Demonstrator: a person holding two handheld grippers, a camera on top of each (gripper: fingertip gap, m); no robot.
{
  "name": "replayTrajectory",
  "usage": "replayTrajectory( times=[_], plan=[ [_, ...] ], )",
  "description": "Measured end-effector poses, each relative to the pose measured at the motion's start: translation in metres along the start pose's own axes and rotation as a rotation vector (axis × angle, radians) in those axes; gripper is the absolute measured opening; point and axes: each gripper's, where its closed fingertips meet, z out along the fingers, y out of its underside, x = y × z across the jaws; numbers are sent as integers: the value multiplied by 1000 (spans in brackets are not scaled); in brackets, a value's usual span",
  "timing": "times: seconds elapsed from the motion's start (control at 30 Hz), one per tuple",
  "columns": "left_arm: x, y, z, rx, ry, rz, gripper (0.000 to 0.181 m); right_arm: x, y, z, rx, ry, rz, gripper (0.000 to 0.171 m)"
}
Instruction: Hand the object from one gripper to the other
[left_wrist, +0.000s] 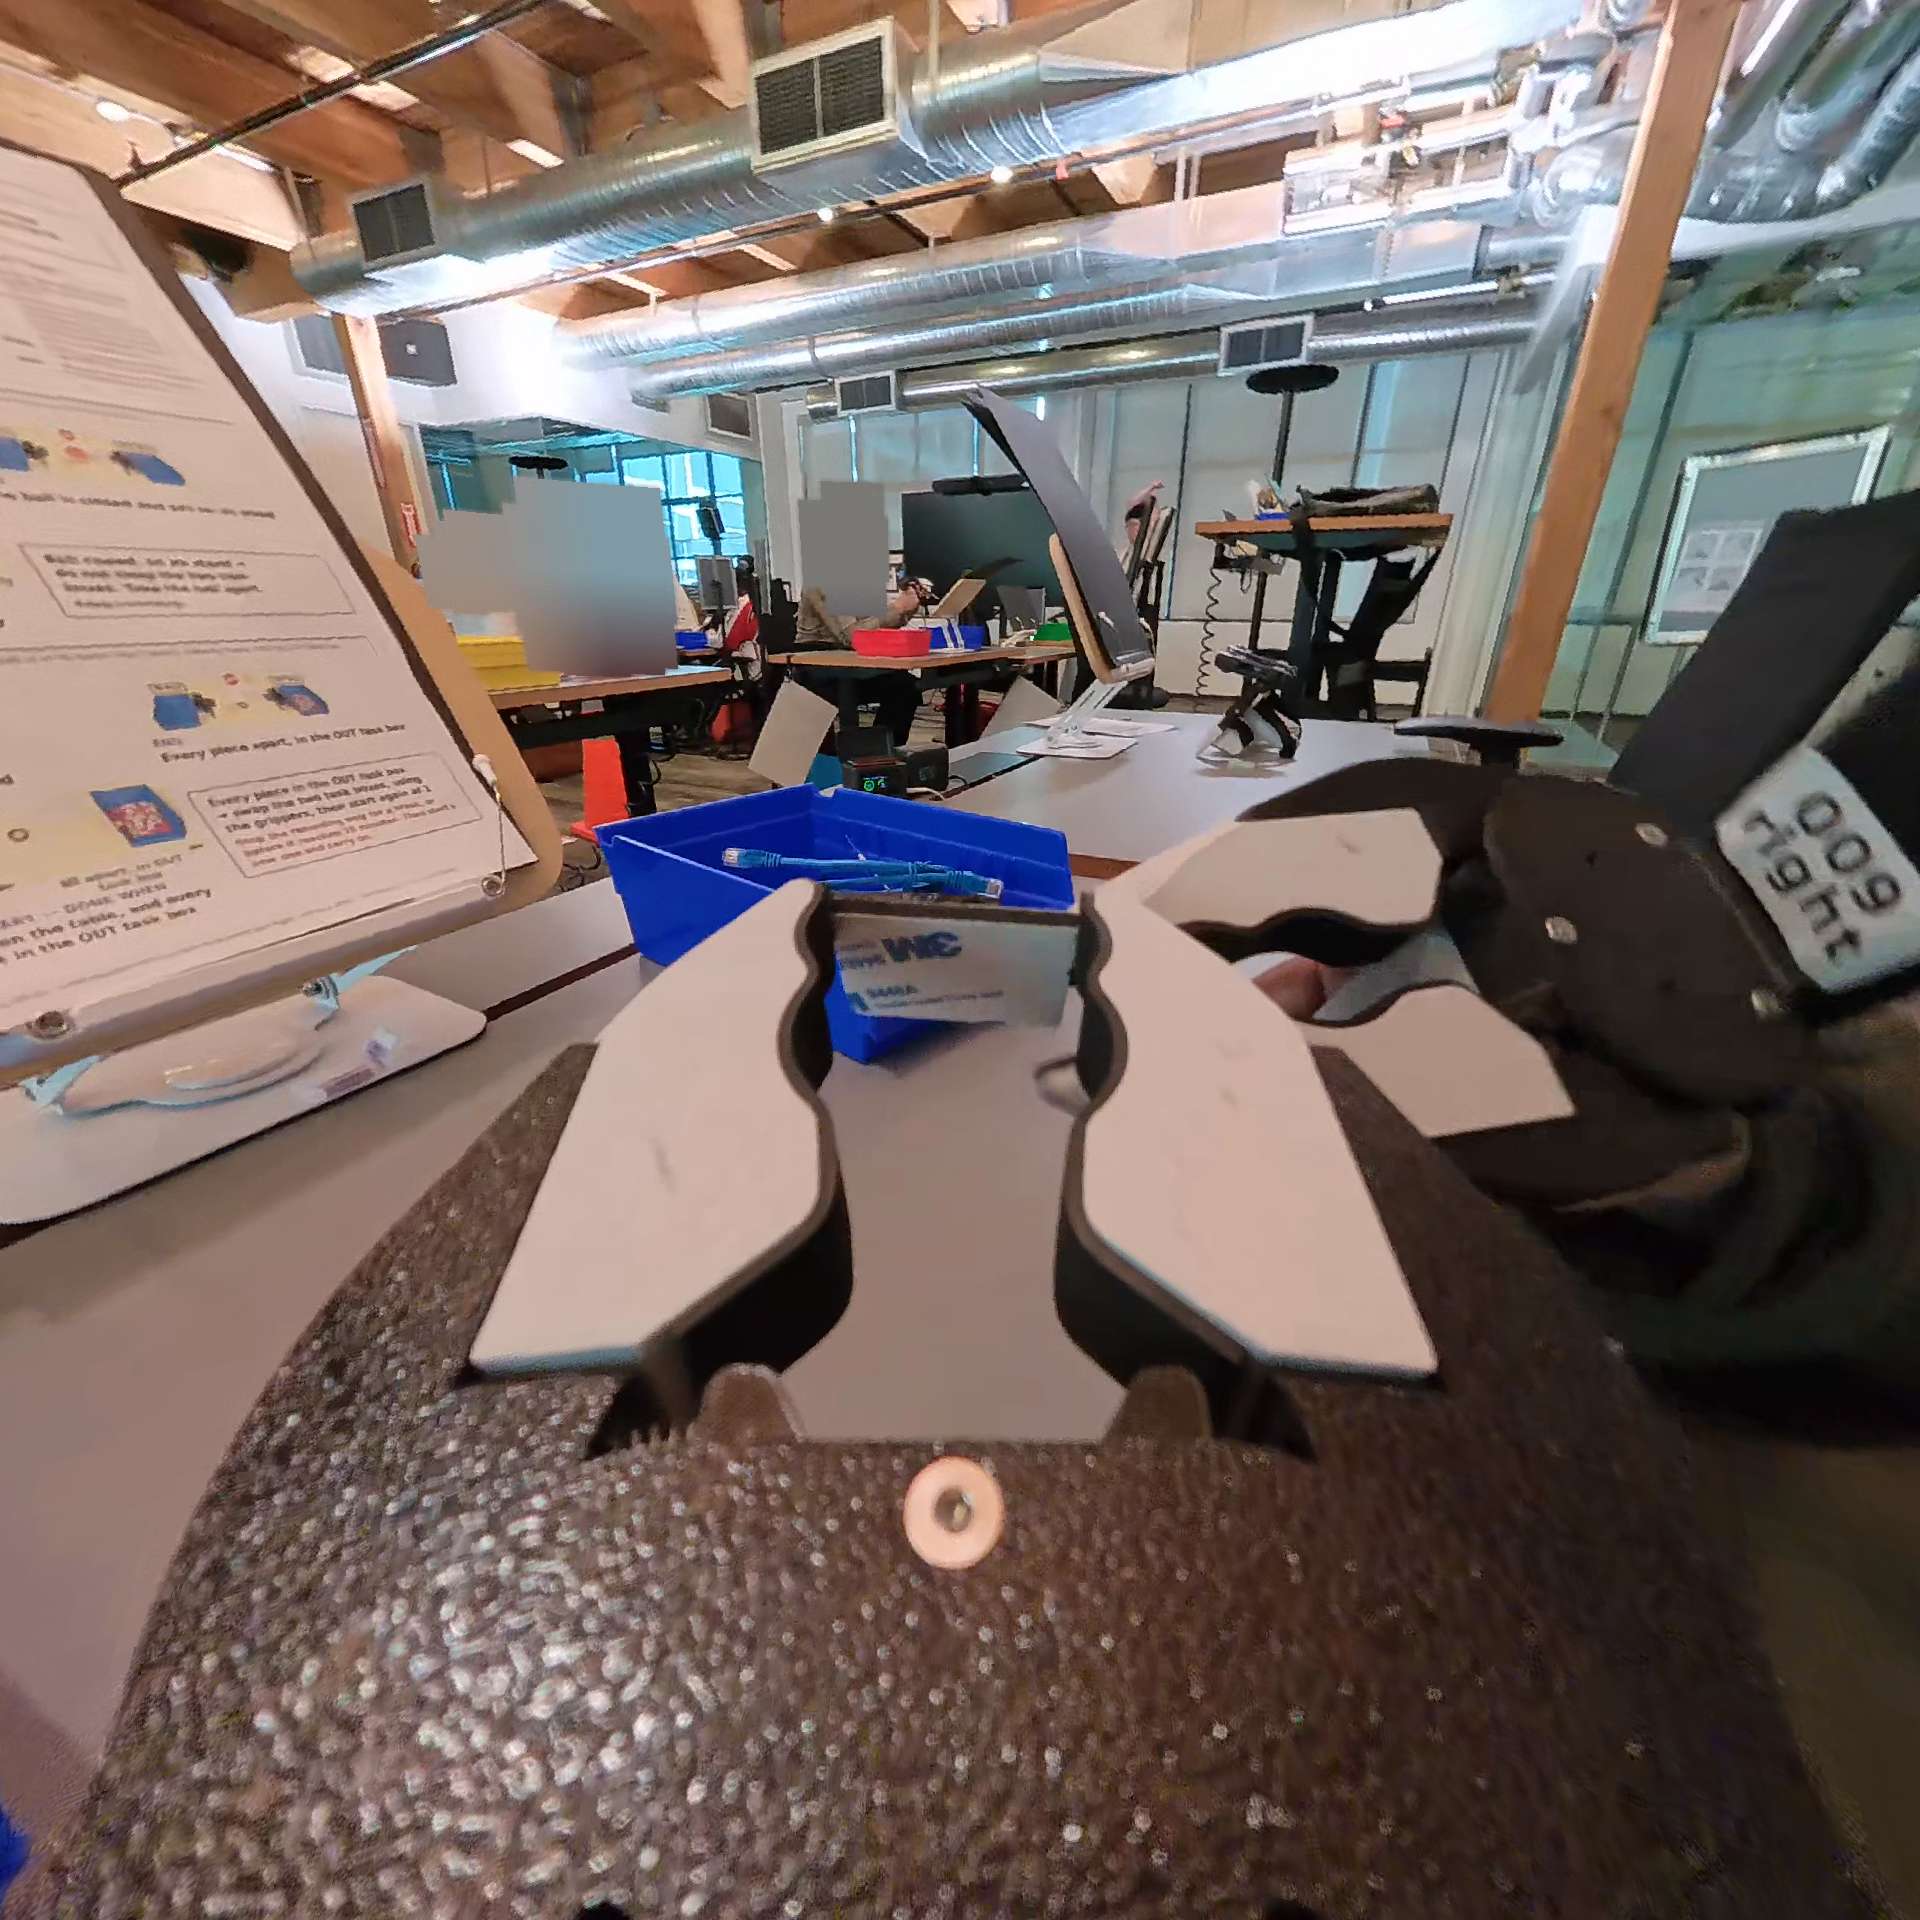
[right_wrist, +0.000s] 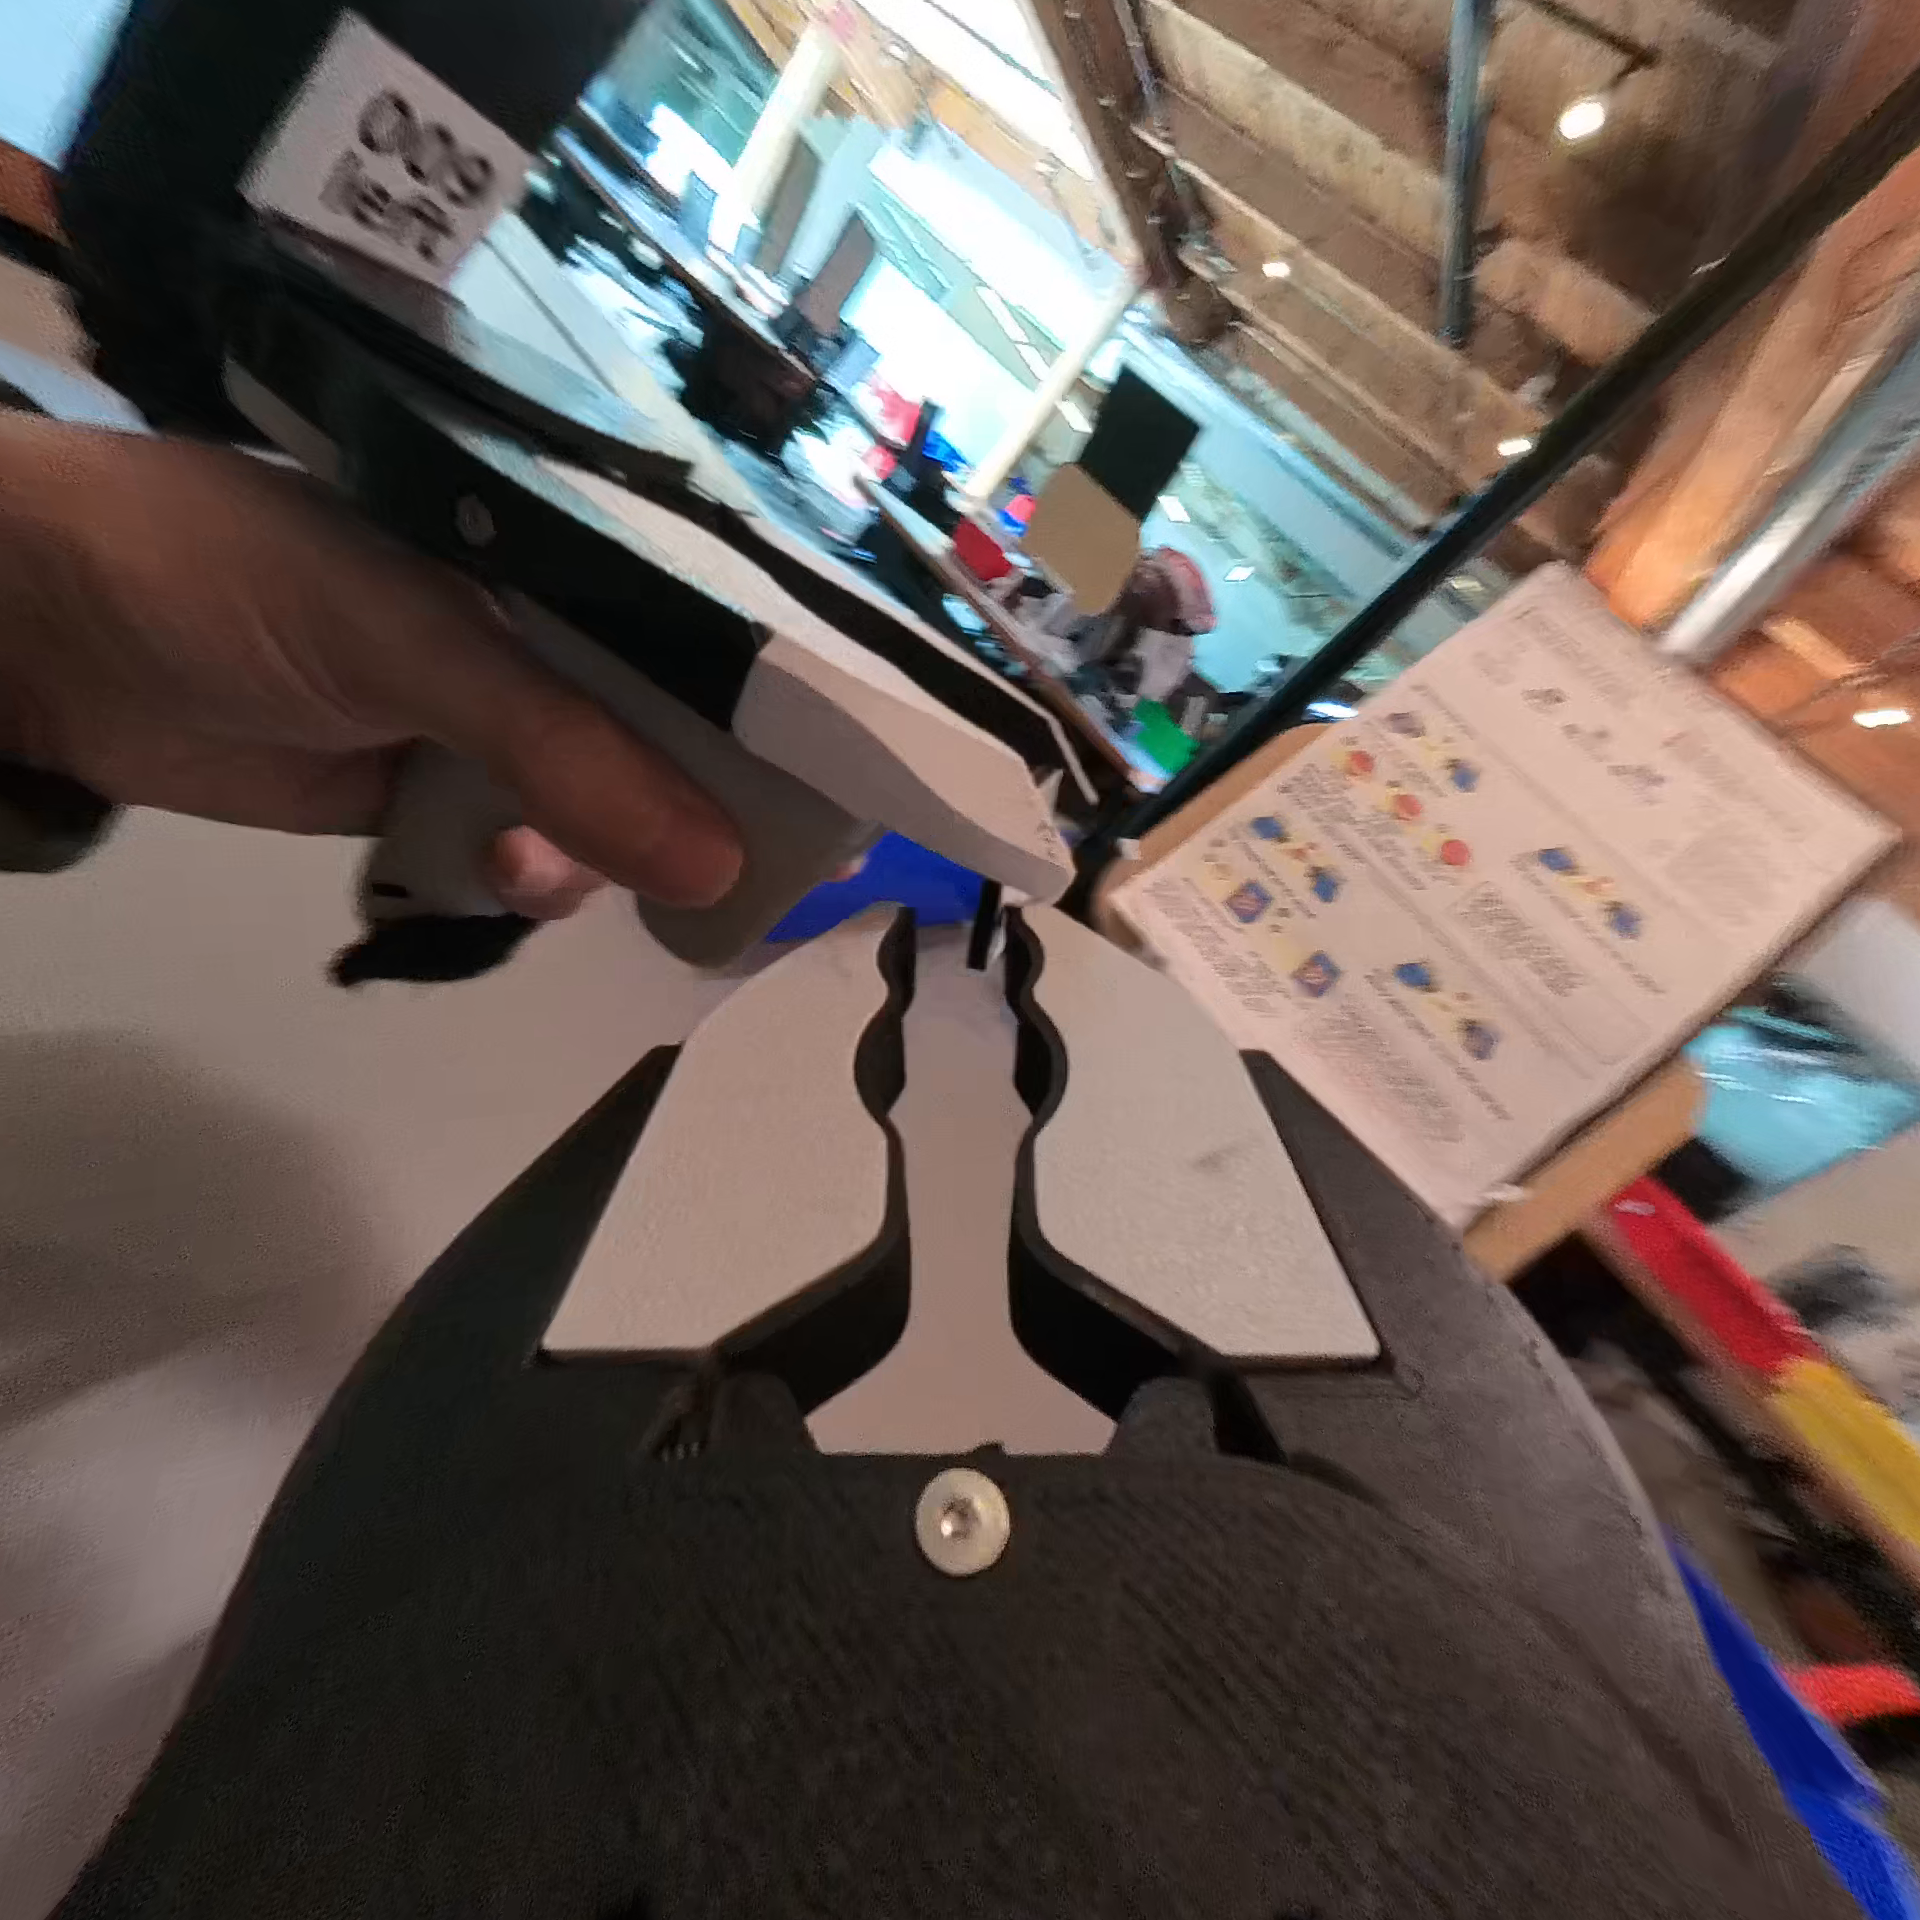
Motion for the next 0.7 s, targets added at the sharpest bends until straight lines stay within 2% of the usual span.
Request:
replayTrajectory(
  times=[0.07,0.17,0.27,0.37,0.43,0.53,0.7],
  plan=[
    [1,-3,-6,5,36,54,44,-10,-4,0,18,-129,133,36],
    [4,-9,-20,15,97,182,44,-19,-5,-4,3,-334,400,64],
    [12,-11,-31,18,141,393,44,-28,-7,-14,-15,-595,789,87],
    [26,-6,-33,2,186,607,44,-19,-13,-15,68,-707,1160,78],
    [31,5,-29,-54,196,703,44,-18,-13,-14,90,-756,1265,73],
    [34,20,-20,-127,186,822,44,-25,-8,-13,58,-772,1252,71],
    [37,35,-12,-215,176,945,44,-26,-1,-12,28,-743,1176,46]
  ],
)
